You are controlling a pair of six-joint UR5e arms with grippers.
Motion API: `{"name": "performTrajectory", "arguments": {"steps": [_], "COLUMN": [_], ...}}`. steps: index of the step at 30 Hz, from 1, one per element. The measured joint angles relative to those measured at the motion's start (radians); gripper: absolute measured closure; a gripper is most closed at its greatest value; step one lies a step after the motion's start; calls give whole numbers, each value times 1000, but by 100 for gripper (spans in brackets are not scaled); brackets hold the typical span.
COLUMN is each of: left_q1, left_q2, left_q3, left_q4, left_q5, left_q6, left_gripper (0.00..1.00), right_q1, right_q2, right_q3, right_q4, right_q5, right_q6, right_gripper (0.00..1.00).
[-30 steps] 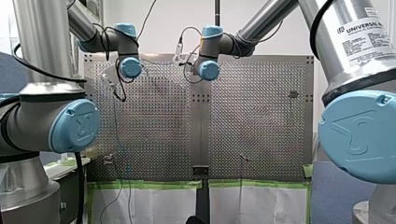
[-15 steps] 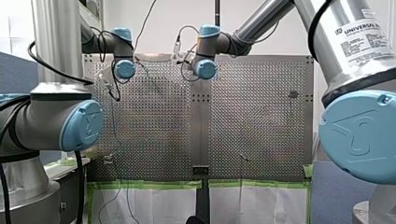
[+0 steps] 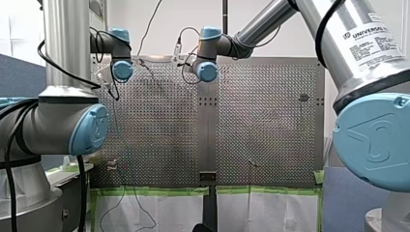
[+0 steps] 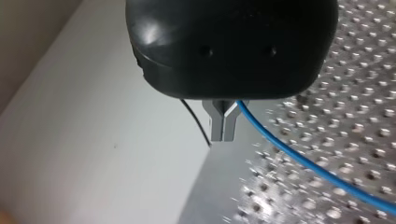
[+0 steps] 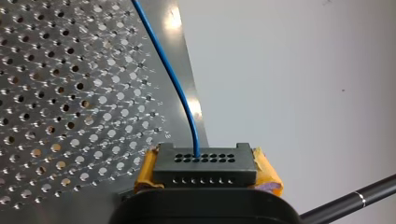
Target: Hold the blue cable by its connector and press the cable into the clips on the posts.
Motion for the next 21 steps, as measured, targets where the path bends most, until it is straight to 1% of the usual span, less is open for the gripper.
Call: {"name": "performTrajectory", "arguments": {"steps": [2, 6, 11, 14, 21], "left_q1": [5, 15, 24, 28, 43], "left_q2": [2, -17, -28, -30, -31], "left_q3": [4, 10, 8, 9, 10], "left_q4": [1, 2, 2, 2, 2], "left_q5": [9, 33, 45, 52, 77], "left_q6": [1, 2, 5, 5, 6], "left_gripper": [100, 100, 100, 100, 100], "right_q1": [-3, -8, -17, -22, -36], "right_q2": [0, 2, 3, 4, 5], "right_q3": [-3, -5, -5, -5, -6], "right_q4": [2, 6, 16, 20, 26], "right_q5": [1, 8, 17, 19, 19], "right_q6": [0, 0, -6, -9, -11], "right_gripper": [100, 100, 100, 100, 100]}}
